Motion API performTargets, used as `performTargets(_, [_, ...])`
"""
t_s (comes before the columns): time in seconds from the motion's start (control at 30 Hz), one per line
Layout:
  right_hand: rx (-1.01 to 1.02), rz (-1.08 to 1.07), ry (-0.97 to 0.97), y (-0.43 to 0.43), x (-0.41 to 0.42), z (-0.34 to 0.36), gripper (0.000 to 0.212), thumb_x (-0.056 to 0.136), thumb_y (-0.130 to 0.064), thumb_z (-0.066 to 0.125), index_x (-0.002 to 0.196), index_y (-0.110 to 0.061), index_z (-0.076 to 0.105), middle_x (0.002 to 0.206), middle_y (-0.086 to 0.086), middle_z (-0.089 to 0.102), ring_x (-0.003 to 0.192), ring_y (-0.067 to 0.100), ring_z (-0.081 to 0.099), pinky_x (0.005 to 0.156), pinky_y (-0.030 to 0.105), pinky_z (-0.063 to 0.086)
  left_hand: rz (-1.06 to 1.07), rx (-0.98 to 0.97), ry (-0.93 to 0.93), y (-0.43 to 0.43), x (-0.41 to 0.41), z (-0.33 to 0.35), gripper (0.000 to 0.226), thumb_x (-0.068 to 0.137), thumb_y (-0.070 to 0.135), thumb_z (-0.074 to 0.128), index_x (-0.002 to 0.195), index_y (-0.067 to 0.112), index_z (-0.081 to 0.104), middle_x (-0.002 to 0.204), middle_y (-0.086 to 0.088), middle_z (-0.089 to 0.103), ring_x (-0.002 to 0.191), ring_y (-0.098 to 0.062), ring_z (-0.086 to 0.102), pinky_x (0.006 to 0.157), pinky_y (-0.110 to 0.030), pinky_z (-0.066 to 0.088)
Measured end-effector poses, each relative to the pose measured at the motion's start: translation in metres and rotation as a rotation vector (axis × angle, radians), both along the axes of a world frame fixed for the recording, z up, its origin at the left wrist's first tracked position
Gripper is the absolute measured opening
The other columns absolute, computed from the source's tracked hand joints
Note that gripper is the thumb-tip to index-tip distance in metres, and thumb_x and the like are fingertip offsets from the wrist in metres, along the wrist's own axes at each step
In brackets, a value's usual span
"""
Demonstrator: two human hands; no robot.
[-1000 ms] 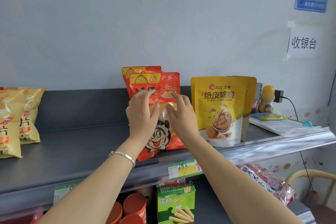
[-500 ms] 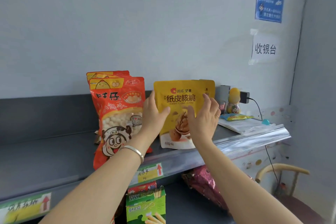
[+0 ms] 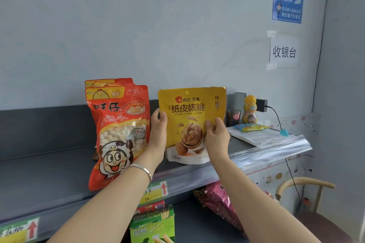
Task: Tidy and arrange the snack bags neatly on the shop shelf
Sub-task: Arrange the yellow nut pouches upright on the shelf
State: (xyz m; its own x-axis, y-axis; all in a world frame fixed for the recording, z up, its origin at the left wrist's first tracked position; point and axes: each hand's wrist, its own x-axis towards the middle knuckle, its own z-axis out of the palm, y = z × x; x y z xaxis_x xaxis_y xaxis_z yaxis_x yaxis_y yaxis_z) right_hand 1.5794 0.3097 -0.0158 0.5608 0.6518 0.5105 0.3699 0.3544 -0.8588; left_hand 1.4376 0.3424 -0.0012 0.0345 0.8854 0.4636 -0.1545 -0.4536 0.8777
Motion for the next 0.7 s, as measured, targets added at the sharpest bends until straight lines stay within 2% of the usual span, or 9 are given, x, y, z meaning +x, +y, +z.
performTargets(0.07, [0.051, -0.083, 0.044, -0.001, 0.003, 0.004, 0.026, 0.100, -0.019, 0.043, 0.076, -0.012, 0.039, 0.062, -0.001, 0.042, 0.058, 0.016, 0.037, 0.054, 0.032, 0.029, 0.031, -0.029, -0.003, 0.008, -0.001, -0.004, 0.060, 0.095, 0.056, 0.027, 0.146, 0.025, 0.027, 0.149, 0.003, 0.034, 0.136, -0.016, 0.033, 0.112, -0.039, 0.028])
performTargets(0.13, [0.064, -0.160, 0.063, -0.002, 0.010, 0.009, 0.021, 0.101, -0.021, 0.041, 0.082, -0.010, 0.042, 0.063, -0.002, 0.045, 0.059, 0.018, 0.041, 0.054, 0.033, 0.029, 0.081, -0.058, -0.004, 0.012, -0.002, -0.004, 0.056, 0.097, 0.055, 0.026, 0.144, 0.025, 0.031, 0.148, 0.002, 0.037, 0.135, -0.018, 0.035, 0.113, -0.045, 0.028])
performTargets(0.2, [0.047, -0.206, 0.054, -0.004, 0.016, 0.012, 0.020, 0.101, -0.023, 0.040, 0.085, -0.011, 0.043, 0.064, -0.003, 0.045, 0.060, 0.018, 0.042, 0.053, 0.032, 0.029, 0.125, -0.071, 0.011, 0.017, -0.002, -0.003, 0.042, 0.100, 0.042, 0.033, 0.134, 0.019, 0.042, 0.129, 0.004, 0.052, 0.122, -0.017, 0.046, 0.105, -0.039, 0.038])
performTargets(0.27, [0.033, -0.225, 0.051, -0.005, 0.020, 0.012, 0.019, 0.101, -0.023, 0.040, 0.086, -0.012, 0.043, 0.063, -0.003, 0.045, 0.061, 0.019, 0.042, 0.052, 0.031, 0.030, 0.154, -0.092, 0.063, 0.020, 0.000, 0.000, 0.024, 0.100, 0.025, 0.042, 0.118, 0.014, 0.054, 0.107, 0.002, 0.061, 0.103, -0.021, 0.057, 0.089, -0.038, 0.048])
performTargets(0.33, [0.033, -0.230, 0.057, -0.005, 0.021, 0.009, 0.019, 0.101, -0.023, 0.040, 0.085, -0.012, 0.043, 0.063, -0.003, 0.045, 0.062, 0.020, 0.042, 0.052, 0.029, 0.030, 0.186, -0.103, 0.129, 0.025, 0.003, -0.003, 0.011, 0.097, 0.017, 0.049, 0.100, 0.016, 0.060, 0.101, -0.006, 0.065, 0.096, -0.026, 0.062, 0.083, -0.040, 0.051])
performTargets(0.43, [0.032, -0.235, 0.067, -0.004, 0.022, 0.007, 0.020, 0.101, -0.025, 0.040, 0.085, -0.013, 0.044, 0.065, -0.003, 0.046, 0.064, 0.022, 0.044, 0.053, 0.031, 0.031, 0.279, -0.085, 0.170, 0.030, 0.008, -0.005, 0.014, 0.094, 0.013, 0.054, 0.081, 0.017, 0.059, 0.088, -0.010, 0.065, 0.081, -0.026, 0.059, 0.074, -0.038, 0.050])
performTargets(0.57, [0.067, -0.252, 0.095, -0.011, 0.020, 0.016, 0.022, 0.101, -0.023, 0.040, 0.082, -0.013, 0.043, 0.062, -0.003, 0.042, 0.058, 0.016, 0.039, 0.052, 0.029, 0.029, 0.375, 0.100, 0.188, 0.025, 0.010, 0.007, 0.017, 0.093, 0.010, 0.054, 0.079, 0.001, 0.055, 0.073, -0.013, 0.057, 0.063, -0.019, 0.045, 0.060, -0.033, 0.036])
performTargets(0.7, [0.120, -0.244, 0.120, -0.017, 0.009, 0.033, 0.030, 0.100, -0.020, 0.041, 0.070, -0.016, 0.036, 0.060, -0.004, 0.039, 0.055, 0.012, 0.036, 0.050, 0.027, 0.027, 0.418, 0.227, 0.113, 0.005, -0.005, 0.039, 0.032, 0.095, 0.013, 0.050, 0.066, 0.016, 0.036, 0.063, 0.003, 0.033, 0.057, -0.012, 0.027, 0.056, -0.028, 0.024])
